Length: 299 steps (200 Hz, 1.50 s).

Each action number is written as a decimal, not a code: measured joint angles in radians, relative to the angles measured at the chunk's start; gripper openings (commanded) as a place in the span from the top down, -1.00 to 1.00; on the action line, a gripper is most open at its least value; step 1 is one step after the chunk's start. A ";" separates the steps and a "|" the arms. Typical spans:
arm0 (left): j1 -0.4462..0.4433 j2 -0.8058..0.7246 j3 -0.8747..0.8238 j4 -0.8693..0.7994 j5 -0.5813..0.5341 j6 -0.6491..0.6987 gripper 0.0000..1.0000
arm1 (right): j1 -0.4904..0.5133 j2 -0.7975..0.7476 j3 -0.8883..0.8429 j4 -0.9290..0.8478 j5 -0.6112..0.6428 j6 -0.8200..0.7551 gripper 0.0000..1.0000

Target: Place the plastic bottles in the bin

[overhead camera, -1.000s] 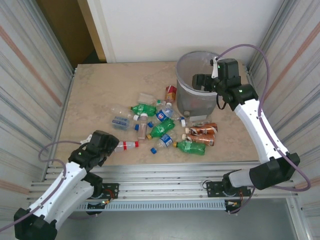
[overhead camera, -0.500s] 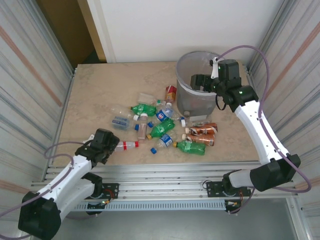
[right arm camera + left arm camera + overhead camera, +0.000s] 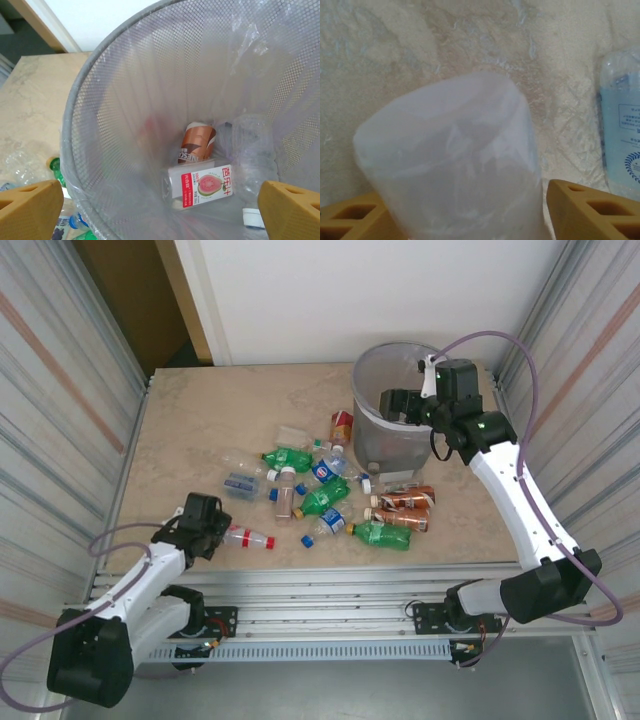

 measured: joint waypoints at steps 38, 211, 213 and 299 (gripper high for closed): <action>0.026 0.001 0.000 0.023 0.005 0.017 -0.01 | 0.000 0.000 0.000 0.000 -0.020 0.000 -0.95; 0.047 -0.184 0.064 0.051 0.154 0.104 0.26 | 0.230 0.014 -0.067 0.135 -0.217 0.050 -0.98; 0.047 -0.185 0.069 0.052 0.157 0.105 0.26 | 0.237 0.016 -0.067 0.140 -0.221 0.050 -0.99; 0.047 -0.163 0.198 0.089 0.301 0.123 0.25 | 0.466 0.214 -0.074 0.150 -0.526 0.055 -0.67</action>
